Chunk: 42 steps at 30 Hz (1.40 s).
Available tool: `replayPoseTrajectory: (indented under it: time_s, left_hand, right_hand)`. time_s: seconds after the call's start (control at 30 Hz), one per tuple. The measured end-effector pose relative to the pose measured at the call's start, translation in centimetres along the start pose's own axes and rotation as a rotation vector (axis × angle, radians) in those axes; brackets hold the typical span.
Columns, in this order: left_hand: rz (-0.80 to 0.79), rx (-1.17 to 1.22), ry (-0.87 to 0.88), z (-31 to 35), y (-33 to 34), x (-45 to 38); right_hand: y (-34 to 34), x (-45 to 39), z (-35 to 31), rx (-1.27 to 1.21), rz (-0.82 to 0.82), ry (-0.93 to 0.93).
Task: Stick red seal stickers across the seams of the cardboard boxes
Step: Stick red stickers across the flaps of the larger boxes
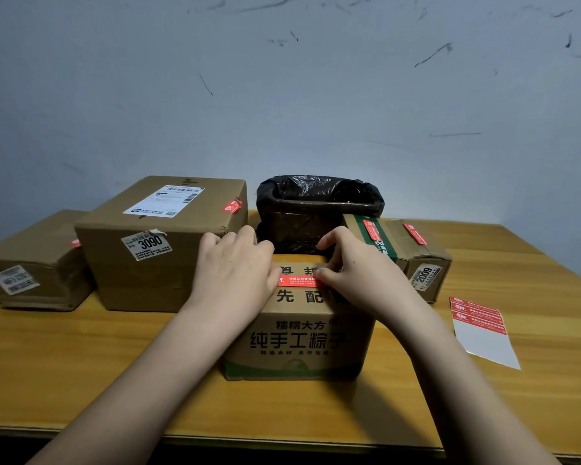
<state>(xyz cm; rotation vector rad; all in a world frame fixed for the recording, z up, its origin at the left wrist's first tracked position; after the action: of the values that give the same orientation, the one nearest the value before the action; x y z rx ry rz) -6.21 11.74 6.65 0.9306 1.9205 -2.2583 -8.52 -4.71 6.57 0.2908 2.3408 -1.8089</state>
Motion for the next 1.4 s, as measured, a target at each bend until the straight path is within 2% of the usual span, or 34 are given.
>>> replayPoseTrajectory:
  time_s: [0.7, 0.97, 1.17, 1.3, 1.4]
  left_hand:
    - [-0.029, -0.056, -0.024, -0.2, 0.0, -0.1]
    - [-0.054, 0.150, -0.054, -1.6, 0.4, 0.0]
    - [0.062, 0.346, 0.091, -1.8, 0.4, 2.0]
    - [-0.062, 0.355, 0.290, -0.4, 1.1, 3.6]
    - [-0.107, 0.309, 0.333, -0.3, 2.0, 4.4]
  right_hand:
    - [0.4, 0.6, -0.8, 0.217, 0.115, -0.078]
    - [0.4, 1.1, 0.2, 0.168, 0.108, -0.055]
    - [1.3, 2.3, 1.3, 0.123, 0.234, -0.148]
    - [2.0, 4.3, 0.5, 0.150, 0.216, -0.314]
    - [2.8, 5.3, 0.6, 0.243, 0.156, -0.363]
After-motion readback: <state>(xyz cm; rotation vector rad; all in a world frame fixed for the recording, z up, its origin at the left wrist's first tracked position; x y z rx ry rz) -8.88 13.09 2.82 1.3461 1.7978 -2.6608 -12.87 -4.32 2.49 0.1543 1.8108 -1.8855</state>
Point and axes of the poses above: each hand's wrist, its own x-axis away from the middle knuckle, its own y-axis out of the palm, z = x × y, the point moved 2 cm from there along -x, towards the middle knuckle, and after that the axes turned 9 degrees about x, right-handed, at the moved point
